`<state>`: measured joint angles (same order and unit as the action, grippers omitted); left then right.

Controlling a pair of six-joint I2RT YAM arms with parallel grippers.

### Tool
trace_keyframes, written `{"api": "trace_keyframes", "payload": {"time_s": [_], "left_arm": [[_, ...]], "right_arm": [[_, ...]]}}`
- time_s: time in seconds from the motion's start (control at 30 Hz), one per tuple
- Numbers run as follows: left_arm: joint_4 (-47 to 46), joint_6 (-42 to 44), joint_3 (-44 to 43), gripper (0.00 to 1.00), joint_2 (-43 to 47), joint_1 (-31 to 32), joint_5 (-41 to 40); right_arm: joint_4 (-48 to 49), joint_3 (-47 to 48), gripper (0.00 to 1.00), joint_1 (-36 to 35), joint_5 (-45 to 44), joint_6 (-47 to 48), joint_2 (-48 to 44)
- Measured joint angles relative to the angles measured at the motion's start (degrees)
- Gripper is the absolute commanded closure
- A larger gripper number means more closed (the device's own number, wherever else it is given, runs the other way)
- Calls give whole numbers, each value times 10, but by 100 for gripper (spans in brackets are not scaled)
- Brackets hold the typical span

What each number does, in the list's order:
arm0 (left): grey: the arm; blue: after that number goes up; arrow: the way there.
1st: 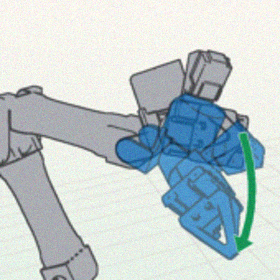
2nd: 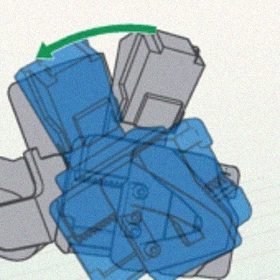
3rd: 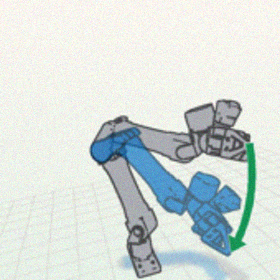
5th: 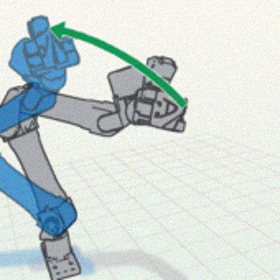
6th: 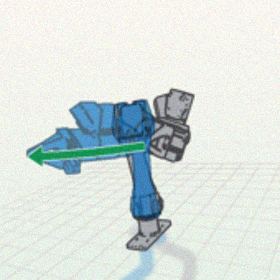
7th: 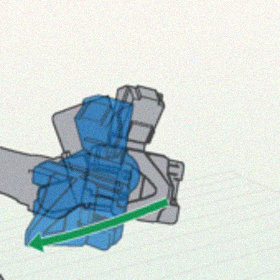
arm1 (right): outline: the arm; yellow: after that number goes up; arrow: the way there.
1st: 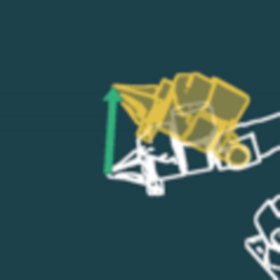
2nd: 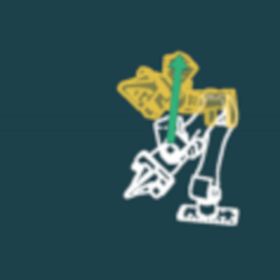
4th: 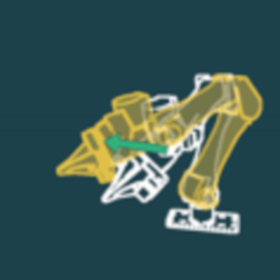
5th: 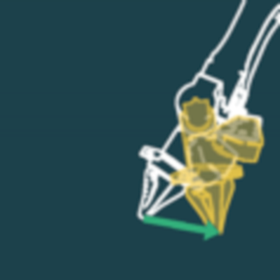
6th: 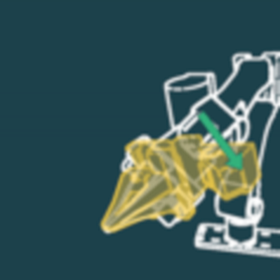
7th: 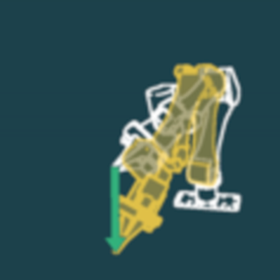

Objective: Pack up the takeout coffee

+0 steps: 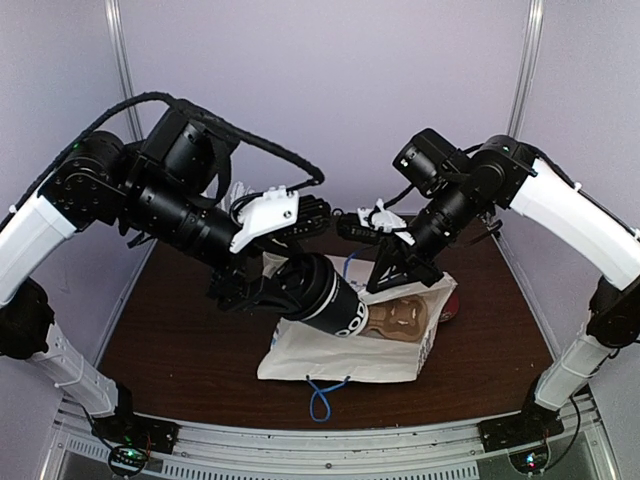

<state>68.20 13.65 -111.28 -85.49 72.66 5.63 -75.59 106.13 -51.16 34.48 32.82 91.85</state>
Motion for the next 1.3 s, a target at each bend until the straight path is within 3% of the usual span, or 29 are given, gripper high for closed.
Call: {"api": "trace_keyframes", "payload": {"time_s": [0.3, 0.57, 0.93, 1.3], "left_arm": [[21, -1, -48, 37, 13, 40, -54], [32, -7, -77, 36, 11, 83, -38], [66, 21, -97, 37, -76, 130, -99], [51, 92, -52, 37, -139, 160, -195]], "right_arm": [[9, -4, 100, 0, 6, -12, -5], [11, -5, 100, 1, 38, -27, -7], [12, -23, 100, 7, 87, -27, -43], [21, -94, 100, 8, 110, -14, -78]]}}
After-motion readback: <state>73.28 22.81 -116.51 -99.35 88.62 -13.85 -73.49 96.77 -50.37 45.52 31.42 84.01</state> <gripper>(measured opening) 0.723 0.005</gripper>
